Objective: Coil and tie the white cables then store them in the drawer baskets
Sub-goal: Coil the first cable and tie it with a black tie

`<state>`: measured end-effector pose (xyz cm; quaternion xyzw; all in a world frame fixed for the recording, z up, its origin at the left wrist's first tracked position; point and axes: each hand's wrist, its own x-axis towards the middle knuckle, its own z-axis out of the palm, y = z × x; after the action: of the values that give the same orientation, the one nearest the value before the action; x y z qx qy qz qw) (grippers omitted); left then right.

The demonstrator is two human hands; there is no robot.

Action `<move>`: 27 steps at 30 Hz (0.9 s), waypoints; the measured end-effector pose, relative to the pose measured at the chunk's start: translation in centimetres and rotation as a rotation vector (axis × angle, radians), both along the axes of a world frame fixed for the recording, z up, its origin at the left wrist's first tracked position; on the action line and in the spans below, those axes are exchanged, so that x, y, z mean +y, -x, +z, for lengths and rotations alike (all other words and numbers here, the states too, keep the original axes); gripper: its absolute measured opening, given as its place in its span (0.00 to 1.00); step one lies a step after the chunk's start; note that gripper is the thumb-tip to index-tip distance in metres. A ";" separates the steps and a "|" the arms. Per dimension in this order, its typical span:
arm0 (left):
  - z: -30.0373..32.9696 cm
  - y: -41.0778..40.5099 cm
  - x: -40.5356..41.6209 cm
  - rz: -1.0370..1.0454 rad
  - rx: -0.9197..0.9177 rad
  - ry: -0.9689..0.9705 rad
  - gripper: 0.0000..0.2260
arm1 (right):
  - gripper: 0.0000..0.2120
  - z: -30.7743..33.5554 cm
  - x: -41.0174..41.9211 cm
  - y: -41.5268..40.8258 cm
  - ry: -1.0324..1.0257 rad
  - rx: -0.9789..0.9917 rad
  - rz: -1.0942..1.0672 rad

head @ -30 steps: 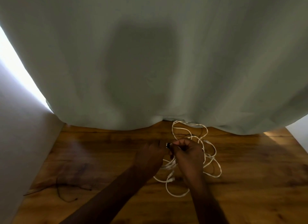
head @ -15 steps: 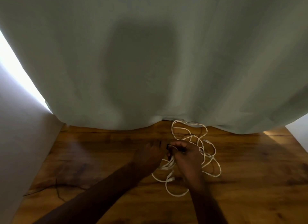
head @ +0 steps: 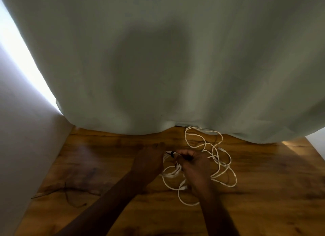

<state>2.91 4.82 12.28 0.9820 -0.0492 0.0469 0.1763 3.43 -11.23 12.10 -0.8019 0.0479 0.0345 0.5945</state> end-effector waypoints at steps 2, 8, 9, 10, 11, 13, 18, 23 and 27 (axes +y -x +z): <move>-1.1 0.5 1.4 0.003 -0.027 0.115 0.10 | 0.06 -0.5 0.8 0.1 0.020 0.002 0.005; -5.1 2.4 9.5 0.139 0.044 0.335 0.08 | 0.07 -2.6 4.9 -0.1 -0.043 0.037 -0.005; -5.8 3.0 10.9 0.162 0.062 0.338 0.08 | 0.07 -3.0 5.9 -0.2 -0.053 0.051 0.000; -6.5 3.6 12.3 0.189 0.092 0.340 0.09 | 0.07 -3.5 6.9 -0.3 -0.060 0.067 0.005; -7.3 4.1 13.5 0.217 0.127 0.342 0.09 | 0.07 -3.9 7.9 -0.4 -0.061 0.081 0.011; -8.5 5.0 15.6 0.264 0.179 0.333 0.09 | 0.06 -4.8 10.1 -0.7 -0.053 0.100 0.029; -10.5 5.9 20.0 0.337 0.251 0.294 0.10 | 0.10 -7.0 16.2 -1.6 -0.009 0.242 0.089; -11.6 6.3 24.4 0.398 0.288 0.235 0.13 | 0.08 -9.2 22.0 -2.0 0.053 0.330 0.145; -12.3 6.3 27.7 0.428 0.292 0.181 0.15 | 0.12 -10.9 26.4 -2.1 -0.071 0.467 0.113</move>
<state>-3.38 32.50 -0.05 0.9467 0.1897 -0.0546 0.2547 5.49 15.18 1.18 -0.7523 0.1377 0.2539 0.5922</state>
